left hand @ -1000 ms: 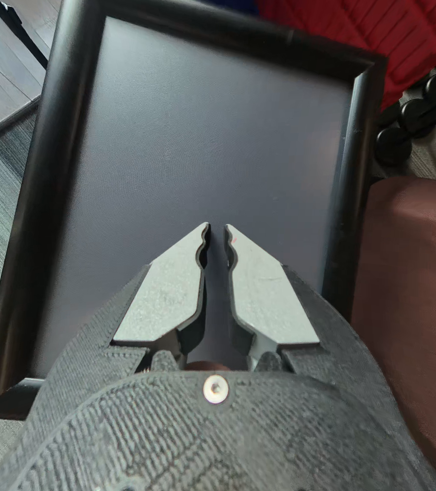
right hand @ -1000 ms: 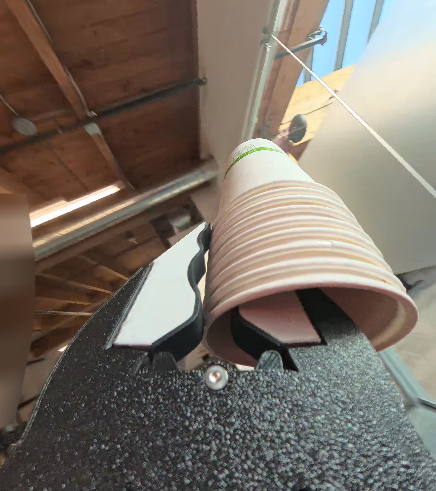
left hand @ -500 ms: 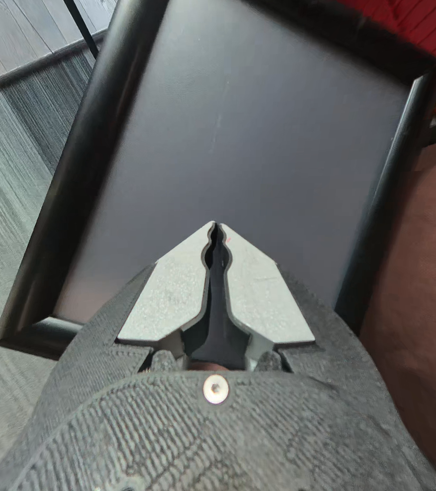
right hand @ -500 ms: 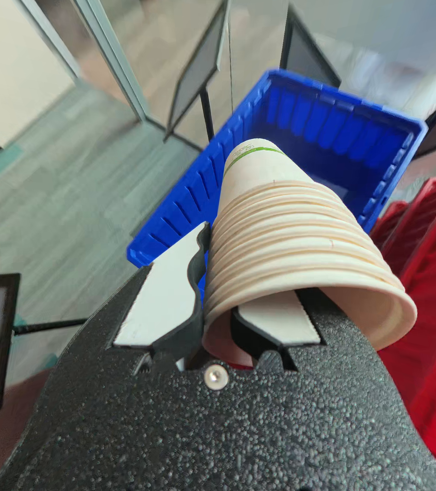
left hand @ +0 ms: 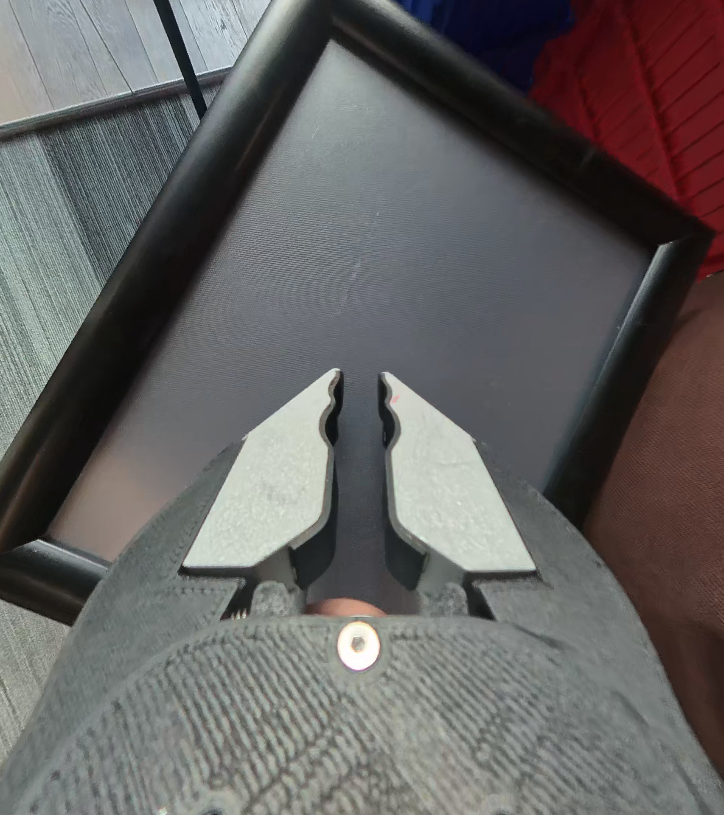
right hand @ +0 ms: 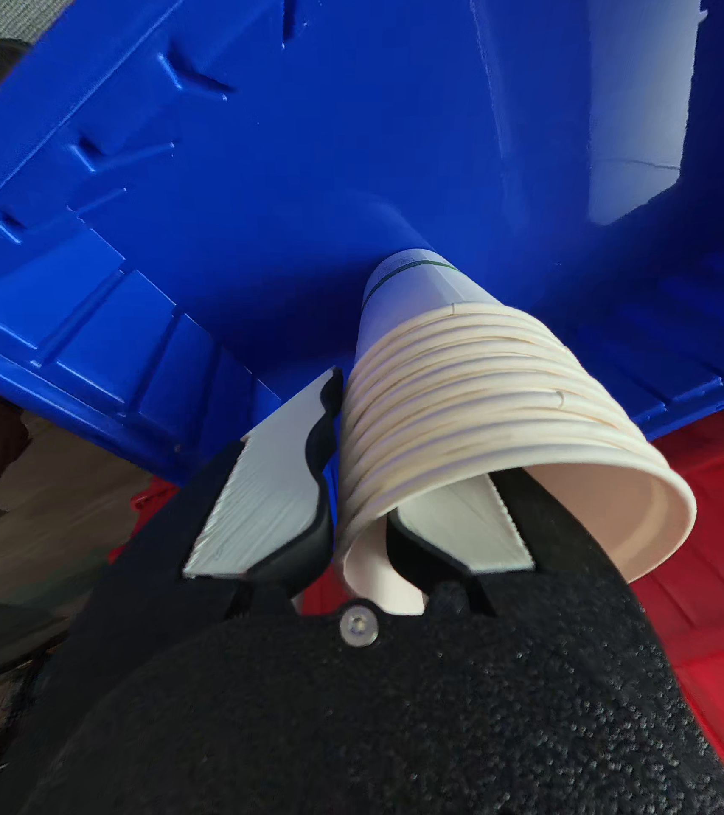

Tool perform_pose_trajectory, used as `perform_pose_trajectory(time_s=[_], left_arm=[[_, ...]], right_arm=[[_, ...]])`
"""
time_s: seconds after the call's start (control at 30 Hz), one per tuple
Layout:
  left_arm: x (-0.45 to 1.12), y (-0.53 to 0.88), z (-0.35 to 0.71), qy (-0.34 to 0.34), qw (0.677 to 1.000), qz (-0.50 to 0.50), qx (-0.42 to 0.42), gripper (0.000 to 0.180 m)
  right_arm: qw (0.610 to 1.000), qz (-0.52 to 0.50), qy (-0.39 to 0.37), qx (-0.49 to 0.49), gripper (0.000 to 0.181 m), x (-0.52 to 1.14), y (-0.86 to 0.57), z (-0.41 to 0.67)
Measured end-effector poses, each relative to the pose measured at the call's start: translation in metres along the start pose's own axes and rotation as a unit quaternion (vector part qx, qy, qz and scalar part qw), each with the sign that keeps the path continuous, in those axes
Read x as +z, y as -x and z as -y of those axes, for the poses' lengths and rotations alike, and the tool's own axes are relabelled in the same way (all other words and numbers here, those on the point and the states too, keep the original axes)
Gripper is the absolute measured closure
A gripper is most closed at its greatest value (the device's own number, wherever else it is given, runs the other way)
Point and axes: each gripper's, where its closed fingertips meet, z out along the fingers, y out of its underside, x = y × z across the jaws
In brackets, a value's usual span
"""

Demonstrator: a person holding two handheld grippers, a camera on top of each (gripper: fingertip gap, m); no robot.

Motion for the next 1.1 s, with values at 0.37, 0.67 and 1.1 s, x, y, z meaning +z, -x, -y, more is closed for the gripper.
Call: perform_pose_trajectory(time_s=[0.37, 0.67, 1.1], left_arm=[[-0.086, 0.035, -0.014, -0.106, 0.990, -0.025, -0.090, 0.107], [-0.093, 0.044, 0.010, -0.143, 0.984, 0.023, -0.102, 0.051], [-0.133, -0.029, 0.012, -0.211, 0.952, 0.211, -0.073, 0.078]], right_arm=[[0.970, -0.121, -0.209, 0.030, 0.112, -0.158, 0.097, 0.010], [0.936, 0.133, -0.143, -0.292, 0.108, -0.103, 0.509, 0.008], [0.929, 0.031, -0.254, -0.267, 0.099, -0.115, 0.566, -0.017]])
